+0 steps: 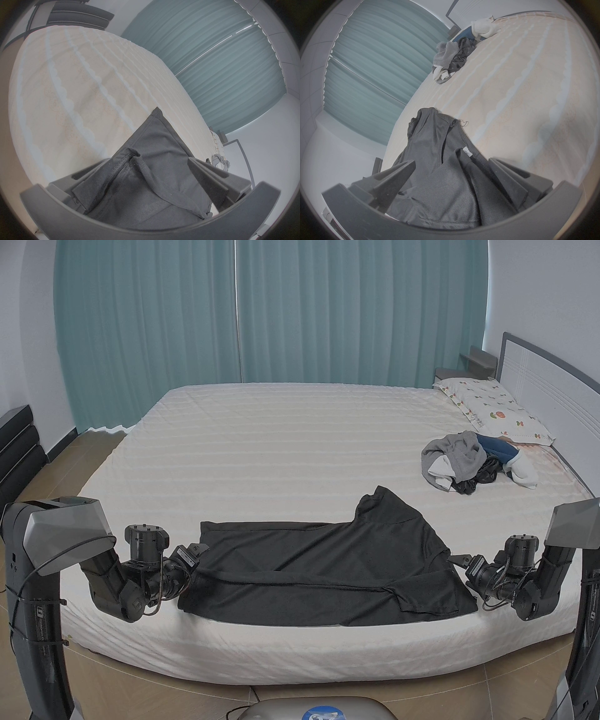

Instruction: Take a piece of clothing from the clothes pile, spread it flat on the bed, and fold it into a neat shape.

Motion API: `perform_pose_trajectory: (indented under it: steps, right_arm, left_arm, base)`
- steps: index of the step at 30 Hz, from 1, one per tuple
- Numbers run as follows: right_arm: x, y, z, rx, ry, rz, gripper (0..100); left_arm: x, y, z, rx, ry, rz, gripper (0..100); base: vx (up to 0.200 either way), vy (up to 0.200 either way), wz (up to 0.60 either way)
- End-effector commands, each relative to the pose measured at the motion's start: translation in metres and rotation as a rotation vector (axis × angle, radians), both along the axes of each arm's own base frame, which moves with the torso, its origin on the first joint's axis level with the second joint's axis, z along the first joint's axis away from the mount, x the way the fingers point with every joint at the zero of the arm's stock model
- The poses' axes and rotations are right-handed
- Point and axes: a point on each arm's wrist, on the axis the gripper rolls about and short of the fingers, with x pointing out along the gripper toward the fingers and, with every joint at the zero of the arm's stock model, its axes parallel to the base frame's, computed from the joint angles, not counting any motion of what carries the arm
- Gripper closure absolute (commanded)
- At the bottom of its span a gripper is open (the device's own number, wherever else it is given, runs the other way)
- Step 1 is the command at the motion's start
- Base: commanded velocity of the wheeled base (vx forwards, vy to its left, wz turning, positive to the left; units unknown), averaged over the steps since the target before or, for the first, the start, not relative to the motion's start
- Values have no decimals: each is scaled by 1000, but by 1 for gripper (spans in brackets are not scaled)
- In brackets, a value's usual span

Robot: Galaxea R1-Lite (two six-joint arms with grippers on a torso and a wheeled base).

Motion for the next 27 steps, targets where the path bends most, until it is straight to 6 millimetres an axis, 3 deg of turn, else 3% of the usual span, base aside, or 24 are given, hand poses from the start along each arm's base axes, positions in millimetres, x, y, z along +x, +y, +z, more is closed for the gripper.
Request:
perform_pose_trajectory:
  steps: [1, 8, 12, 16, 18, 27]
  right_arm:
    - [-2, 0, 4, 0, -9, -2, 0]
    - [-3, -3, 17, -18, -51, -43, 0]
    - [-10, -8, 32, -20, -76, -67, 0]
    - [-18, -7, 45, 16, -88, -87, 0]
    - [-19, -7, 45, 26, -84, -90, 0]
    - [-20, -3, 40, 26, -66, -79, 0]
  left_arm:
    - [5, -1, -2, -4, -12, 1, 0]
    - [15, 3, -5, -11, -28, 62, 0]
    - [12, 13, 15, -65, -60, 109, 0]
    - [-4, 7, 28, -73, -60, 78, 0]
    - [-11, -1, 31, -76, -55, 47, 0]
    - [-13, 6, 36, -90, -59, 65, 0]
  base:
    - [0, 0, 0]
    - [0, 0, 0]
    - [0, 0, 0]
    - [0, 0, 0]
    - [0, 0, 0]
    - [22, 0, 0]
